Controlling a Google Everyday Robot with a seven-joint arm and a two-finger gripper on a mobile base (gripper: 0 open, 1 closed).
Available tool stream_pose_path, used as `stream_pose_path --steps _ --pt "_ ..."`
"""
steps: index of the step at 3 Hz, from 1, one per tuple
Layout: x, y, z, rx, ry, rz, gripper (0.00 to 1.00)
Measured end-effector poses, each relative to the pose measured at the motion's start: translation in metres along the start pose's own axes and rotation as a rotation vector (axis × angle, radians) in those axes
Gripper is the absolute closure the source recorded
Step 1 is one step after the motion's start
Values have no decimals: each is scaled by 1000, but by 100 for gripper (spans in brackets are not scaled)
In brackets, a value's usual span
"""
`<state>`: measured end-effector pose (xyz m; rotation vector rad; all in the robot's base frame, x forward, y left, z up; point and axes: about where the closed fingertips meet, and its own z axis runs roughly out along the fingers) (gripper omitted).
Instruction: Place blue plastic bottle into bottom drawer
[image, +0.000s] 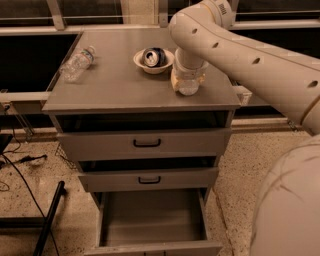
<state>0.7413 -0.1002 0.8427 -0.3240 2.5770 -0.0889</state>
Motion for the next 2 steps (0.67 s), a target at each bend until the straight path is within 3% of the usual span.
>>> stream_pose_path --steps 2 --pt "-21 -26 -34 24 -43 23 100"
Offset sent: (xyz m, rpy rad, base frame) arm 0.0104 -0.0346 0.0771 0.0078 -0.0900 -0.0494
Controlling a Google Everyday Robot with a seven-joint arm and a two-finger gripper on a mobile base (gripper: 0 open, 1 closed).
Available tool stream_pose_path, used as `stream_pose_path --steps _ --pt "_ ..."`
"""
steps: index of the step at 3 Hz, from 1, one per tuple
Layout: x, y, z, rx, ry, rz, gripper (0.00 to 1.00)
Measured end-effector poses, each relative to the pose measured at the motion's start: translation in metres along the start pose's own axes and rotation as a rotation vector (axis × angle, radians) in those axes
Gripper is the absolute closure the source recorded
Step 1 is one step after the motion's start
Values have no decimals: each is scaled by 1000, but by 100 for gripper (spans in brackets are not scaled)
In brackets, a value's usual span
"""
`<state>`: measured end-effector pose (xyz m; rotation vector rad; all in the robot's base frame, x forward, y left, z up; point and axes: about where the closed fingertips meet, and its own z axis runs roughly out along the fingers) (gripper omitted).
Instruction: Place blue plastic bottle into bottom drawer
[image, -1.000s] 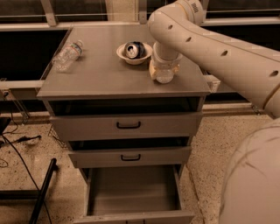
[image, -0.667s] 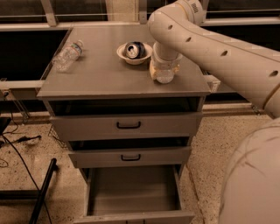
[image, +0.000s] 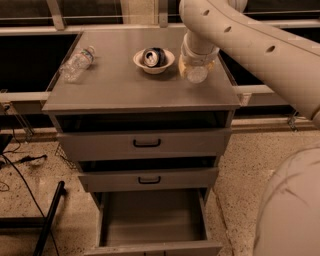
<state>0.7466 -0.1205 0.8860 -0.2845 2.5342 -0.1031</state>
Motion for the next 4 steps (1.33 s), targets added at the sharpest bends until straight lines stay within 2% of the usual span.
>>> stream_pose_path --steps 1,2,3,4 --pt "-11 -21 -37 14 -46 -20 100" --pt "-11 -43 -82 -33 -106 -69 100" --pt "25 -78 -123 -191 -126 -116 100" --pt "56 -96 -129 -379 -90 -165 100"
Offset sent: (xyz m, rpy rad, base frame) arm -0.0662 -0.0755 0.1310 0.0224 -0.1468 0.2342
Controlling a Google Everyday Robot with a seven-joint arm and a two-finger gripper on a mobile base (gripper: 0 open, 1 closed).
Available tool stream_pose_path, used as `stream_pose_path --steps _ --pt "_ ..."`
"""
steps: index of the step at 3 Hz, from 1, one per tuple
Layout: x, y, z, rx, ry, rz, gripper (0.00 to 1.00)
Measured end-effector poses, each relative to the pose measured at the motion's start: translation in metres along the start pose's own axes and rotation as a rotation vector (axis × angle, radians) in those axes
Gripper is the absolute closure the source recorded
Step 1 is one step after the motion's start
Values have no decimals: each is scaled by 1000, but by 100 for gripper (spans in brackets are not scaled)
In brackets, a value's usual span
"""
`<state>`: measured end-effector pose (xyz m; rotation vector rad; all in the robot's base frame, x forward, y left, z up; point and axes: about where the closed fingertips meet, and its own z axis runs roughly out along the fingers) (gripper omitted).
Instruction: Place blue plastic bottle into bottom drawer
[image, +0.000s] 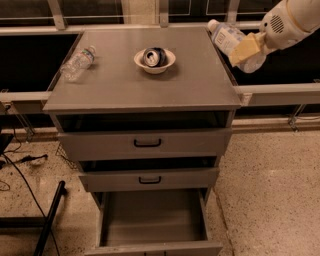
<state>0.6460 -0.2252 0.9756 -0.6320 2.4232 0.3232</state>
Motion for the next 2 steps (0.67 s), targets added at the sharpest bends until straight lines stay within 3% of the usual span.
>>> stream_pose_path --steps 1,2 --pt "-6 16 -21 -82 -19 -73 100" --pt "-8 15 -11 -87 -24 -78 100"
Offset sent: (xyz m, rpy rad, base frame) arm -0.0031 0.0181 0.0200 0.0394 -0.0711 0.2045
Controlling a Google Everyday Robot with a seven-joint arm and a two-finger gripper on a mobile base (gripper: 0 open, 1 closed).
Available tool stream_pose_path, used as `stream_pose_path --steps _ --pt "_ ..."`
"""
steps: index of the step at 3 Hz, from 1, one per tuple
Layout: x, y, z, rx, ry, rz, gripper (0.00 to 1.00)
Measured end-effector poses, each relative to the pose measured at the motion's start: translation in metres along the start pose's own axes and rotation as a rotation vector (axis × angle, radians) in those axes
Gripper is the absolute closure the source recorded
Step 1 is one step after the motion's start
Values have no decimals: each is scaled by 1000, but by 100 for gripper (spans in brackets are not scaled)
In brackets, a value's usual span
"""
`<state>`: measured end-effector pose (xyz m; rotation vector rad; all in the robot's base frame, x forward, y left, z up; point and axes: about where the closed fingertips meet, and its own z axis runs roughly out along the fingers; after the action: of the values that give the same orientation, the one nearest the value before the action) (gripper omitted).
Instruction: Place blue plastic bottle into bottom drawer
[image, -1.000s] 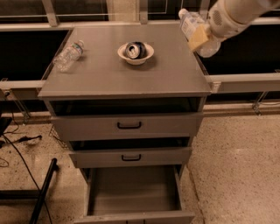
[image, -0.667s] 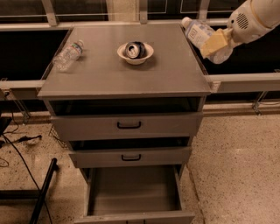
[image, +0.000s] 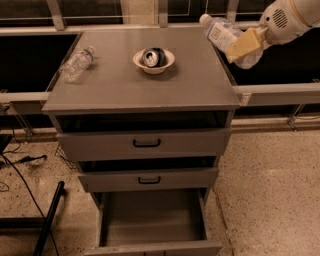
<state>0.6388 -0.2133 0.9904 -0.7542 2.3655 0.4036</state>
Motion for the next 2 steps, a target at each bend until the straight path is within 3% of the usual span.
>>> stream_pose_path --steps 1,2 --pt "1 7 3 -95 -36 -109 100" --pt "16 14 2 -218 -113 -226 100"
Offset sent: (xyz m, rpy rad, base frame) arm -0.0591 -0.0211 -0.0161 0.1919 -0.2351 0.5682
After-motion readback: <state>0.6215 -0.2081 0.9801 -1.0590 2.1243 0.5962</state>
